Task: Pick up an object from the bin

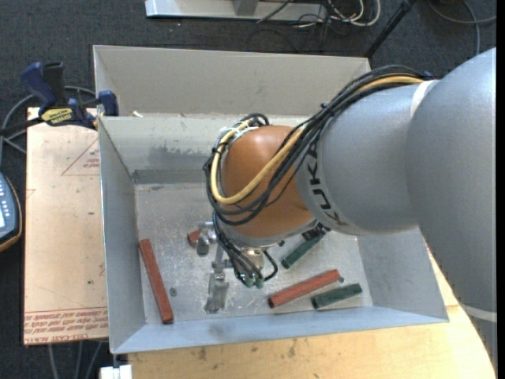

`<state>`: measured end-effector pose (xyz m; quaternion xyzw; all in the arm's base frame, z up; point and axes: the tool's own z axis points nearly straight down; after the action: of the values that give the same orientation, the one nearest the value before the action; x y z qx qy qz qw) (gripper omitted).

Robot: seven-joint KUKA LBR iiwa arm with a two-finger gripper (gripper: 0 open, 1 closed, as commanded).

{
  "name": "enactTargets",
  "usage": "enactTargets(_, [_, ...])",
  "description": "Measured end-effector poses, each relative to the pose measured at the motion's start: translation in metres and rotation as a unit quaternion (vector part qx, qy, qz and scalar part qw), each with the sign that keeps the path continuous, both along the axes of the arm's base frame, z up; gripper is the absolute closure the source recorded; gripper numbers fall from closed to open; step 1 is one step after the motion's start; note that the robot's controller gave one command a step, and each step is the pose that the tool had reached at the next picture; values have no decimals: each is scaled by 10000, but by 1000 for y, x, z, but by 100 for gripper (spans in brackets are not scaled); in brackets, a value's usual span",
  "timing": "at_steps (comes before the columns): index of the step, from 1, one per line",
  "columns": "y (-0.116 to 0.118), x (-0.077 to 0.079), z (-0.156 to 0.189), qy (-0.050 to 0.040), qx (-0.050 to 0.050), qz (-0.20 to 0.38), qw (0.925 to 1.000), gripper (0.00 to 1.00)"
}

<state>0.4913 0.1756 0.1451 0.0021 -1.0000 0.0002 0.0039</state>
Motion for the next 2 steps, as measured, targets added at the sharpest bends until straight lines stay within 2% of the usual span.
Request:
enactTargets(1, [-81,87,-75,-59,-3,548,9985,0])
enactTargets(2, [-76,86,-71,-64,14,574,9983,100])
